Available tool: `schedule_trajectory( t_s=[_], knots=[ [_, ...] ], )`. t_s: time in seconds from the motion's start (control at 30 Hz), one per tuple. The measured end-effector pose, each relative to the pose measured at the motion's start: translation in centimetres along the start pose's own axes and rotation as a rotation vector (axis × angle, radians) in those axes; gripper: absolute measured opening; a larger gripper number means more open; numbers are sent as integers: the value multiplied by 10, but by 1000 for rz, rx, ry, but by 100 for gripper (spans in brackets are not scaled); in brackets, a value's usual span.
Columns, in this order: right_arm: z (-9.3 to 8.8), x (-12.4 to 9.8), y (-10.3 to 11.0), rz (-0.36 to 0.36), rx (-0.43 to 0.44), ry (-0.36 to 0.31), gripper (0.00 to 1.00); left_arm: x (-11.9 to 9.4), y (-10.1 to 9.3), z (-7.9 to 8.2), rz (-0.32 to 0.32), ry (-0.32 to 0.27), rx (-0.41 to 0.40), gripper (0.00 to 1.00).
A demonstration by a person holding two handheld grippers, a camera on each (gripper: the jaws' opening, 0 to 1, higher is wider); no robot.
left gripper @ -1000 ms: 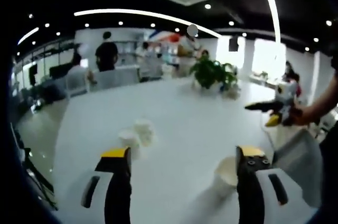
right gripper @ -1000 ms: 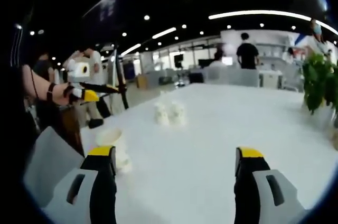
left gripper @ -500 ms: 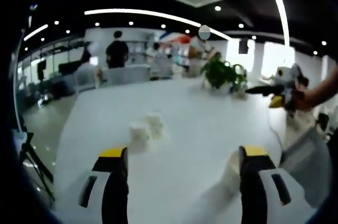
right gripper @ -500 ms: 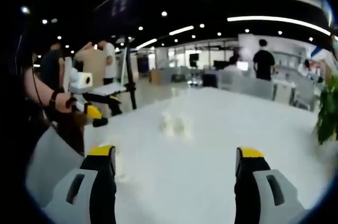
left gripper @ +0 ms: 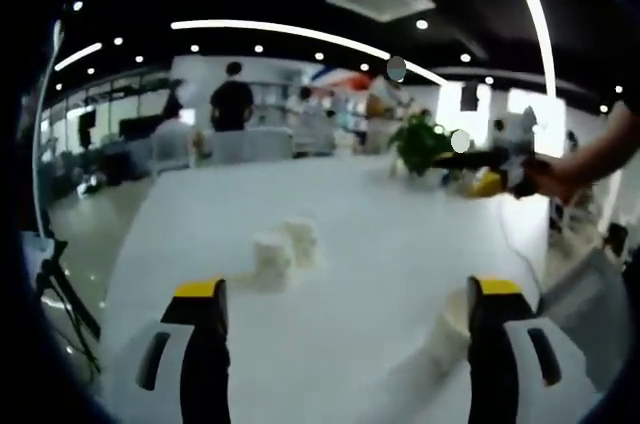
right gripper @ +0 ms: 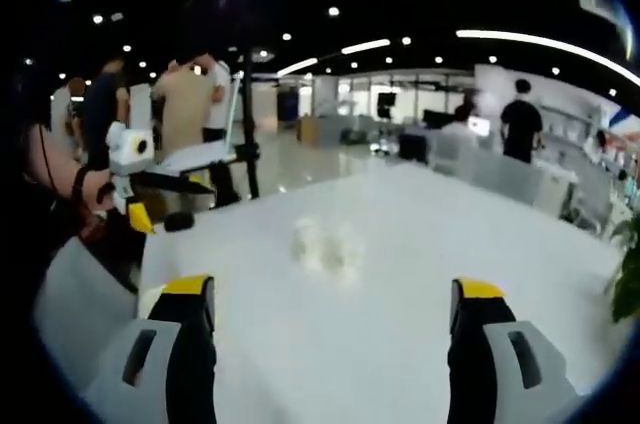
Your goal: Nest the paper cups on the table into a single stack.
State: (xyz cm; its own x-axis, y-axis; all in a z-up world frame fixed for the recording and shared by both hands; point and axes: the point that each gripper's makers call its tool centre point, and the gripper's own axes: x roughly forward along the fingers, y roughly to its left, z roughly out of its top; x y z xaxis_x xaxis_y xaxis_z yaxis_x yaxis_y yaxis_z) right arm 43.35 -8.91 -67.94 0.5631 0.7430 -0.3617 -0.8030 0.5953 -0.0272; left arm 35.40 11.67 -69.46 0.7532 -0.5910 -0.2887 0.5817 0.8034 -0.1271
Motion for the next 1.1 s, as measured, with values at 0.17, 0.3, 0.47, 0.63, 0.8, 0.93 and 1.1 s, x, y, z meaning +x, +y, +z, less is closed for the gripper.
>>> schedule_trajectory(
  t_s=[0.17,0.3,0.47,0.63,0.8,0.93,1.1],
  knots=[
    [-1,29,-2,19,-18,32,96,-1,6,-7,8,13,-15,99],
    [1,54,-5,34,-27,50,93,-4,9,-9,17,19,-45,99],
    [7,80,-8,53,-57,63,92,-4,12,-9,20,16,-45,97],
    [10,105,-13,73,-91,88,89,-5,8,-9,3,23,-52,95],
    [5,131,-18,101,-108,124,84,-6,6,-13,-2,27,-38,93],
    [-1,152,-19,128,-135,160,83,-6,7,-14,6,23,-56,93],
    [-4,170,-21,160,-136,180,78,-5,6,-18,6,32,-64,93]
  ],
)
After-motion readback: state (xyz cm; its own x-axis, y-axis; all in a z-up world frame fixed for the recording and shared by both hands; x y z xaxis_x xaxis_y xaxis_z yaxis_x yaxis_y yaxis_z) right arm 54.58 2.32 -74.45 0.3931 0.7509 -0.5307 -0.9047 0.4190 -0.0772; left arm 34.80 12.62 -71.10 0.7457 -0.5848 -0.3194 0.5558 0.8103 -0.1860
